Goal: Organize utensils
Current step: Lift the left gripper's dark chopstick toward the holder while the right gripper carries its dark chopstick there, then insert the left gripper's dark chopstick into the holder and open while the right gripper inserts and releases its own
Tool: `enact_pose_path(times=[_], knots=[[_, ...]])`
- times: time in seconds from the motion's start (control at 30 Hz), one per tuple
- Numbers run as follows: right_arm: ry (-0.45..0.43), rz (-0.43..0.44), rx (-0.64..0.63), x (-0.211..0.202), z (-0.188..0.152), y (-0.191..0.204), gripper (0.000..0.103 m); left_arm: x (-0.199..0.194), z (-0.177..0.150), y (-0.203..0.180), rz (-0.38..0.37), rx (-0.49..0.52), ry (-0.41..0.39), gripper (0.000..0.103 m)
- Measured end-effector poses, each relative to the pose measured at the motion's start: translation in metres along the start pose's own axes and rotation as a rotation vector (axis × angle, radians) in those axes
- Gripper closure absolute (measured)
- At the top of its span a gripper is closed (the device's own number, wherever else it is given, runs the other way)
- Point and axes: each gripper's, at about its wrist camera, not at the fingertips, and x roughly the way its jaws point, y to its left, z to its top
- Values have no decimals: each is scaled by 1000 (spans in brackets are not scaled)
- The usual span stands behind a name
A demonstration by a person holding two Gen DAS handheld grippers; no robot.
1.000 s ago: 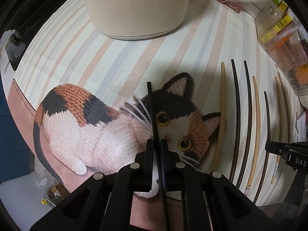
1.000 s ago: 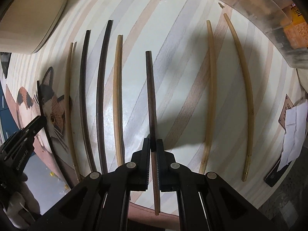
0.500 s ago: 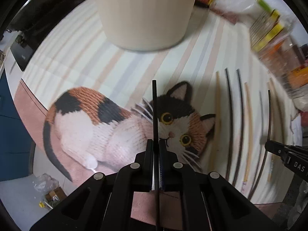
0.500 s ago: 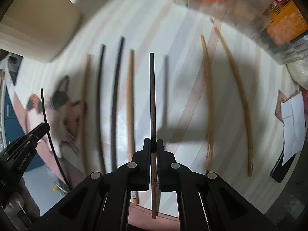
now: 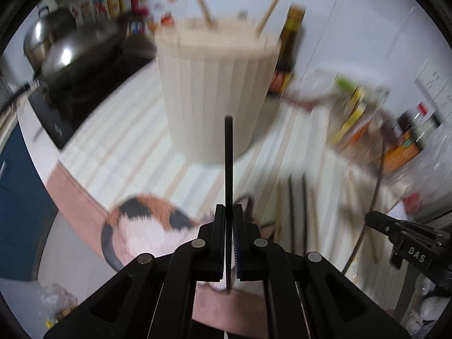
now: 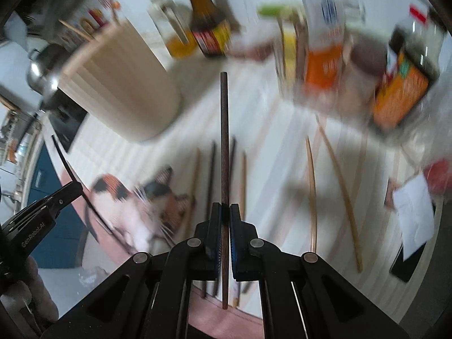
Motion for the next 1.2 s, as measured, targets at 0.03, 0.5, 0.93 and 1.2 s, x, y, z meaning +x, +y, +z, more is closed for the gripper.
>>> enact_pose_path(times=[0.03, 0.5, 0.93, 1.2], knots=[[-37, 16, -6, -8, 9, 3, 98, -14, 10, -1, -11, 0, -37, 101], [-466, 167, -75, -144, 171, 91, 98, -151, 184, 3, -100, -34, -423, 101], [-492, 168, -100, -74, 245, 142, 98, -66, 254, 25, -76, -38, -255, 103], [-495, 177, -85, -56, 252, 138, 98, -60, 255, 27, -77, -27, -260, 103]])
